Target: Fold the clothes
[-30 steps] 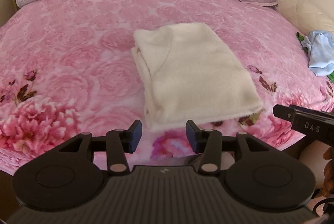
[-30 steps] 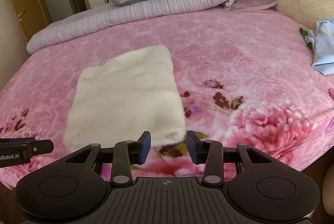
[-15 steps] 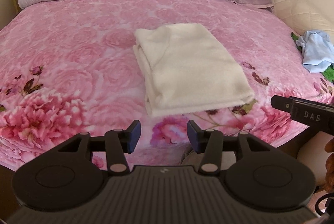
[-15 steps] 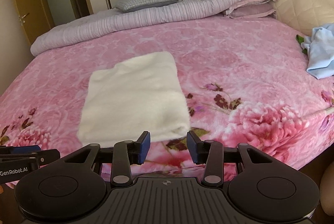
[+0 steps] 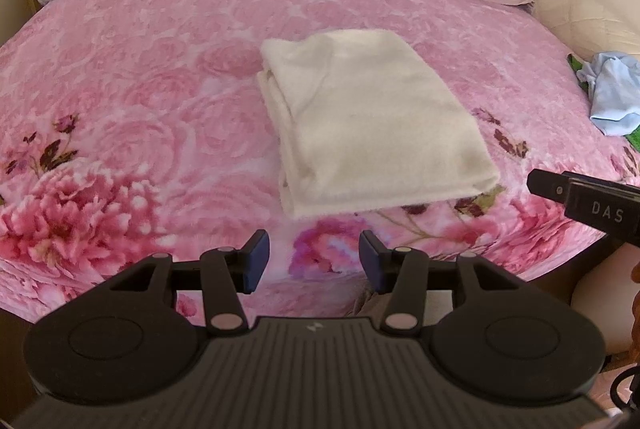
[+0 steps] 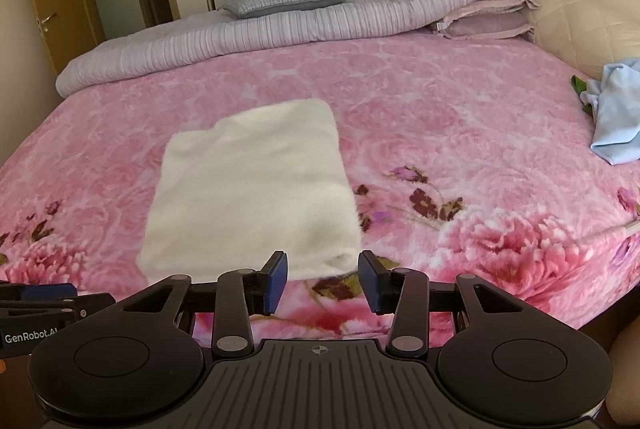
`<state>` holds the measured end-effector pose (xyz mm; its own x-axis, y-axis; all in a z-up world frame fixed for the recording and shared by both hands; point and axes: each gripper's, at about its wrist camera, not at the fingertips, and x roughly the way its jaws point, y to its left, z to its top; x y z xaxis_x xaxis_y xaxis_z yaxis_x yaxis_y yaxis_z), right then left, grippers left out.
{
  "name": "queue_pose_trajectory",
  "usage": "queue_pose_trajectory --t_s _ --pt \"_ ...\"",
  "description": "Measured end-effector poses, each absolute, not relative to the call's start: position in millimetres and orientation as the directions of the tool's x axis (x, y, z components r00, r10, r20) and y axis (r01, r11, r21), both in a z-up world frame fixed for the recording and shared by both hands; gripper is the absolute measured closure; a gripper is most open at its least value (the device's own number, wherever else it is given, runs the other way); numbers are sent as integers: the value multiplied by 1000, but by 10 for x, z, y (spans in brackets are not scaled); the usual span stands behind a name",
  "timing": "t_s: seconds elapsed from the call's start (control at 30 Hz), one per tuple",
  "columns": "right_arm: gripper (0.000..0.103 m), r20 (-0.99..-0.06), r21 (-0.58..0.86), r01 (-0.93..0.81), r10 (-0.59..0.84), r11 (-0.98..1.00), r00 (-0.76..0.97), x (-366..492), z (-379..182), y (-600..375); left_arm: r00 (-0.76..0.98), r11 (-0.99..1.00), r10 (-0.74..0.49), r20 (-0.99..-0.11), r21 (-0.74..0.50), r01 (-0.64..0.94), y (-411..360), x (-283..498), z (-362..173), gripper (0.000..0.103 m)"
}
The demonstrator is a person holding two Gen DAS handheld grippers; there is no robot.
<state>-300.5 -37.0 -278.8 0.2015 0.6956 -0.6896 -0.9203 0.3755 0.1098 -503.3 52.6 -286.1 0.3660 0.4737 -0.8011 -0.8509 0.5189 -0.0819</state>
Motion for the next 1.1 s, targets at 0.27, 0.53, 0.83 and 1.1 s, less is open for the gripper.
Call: queue_pose_trajectory --t_s 0.27,0.53,0.83,1.1 --pt "60 -716 95 -924 670 371 196 -2902 -2891 -183 353 495 445 -823 -102 -863 716 -5004 -2985 58" --pt "59 -749 73 -924 632 376 198 -2760 -3017 41 363 446 417 -833 -161 -881 1047 -5075 -3105 58" --pt "59 -711 313 -859 700 404 70 -2161 -3168 35 476 346 364 -801 -358 -867 1591 -5383 -3289 57" --pt "59 -693 532 -731 716 427 -86 -1723 -3417 149 626 215 272 -731 -588 -780 1959 -5467 -3618 50"
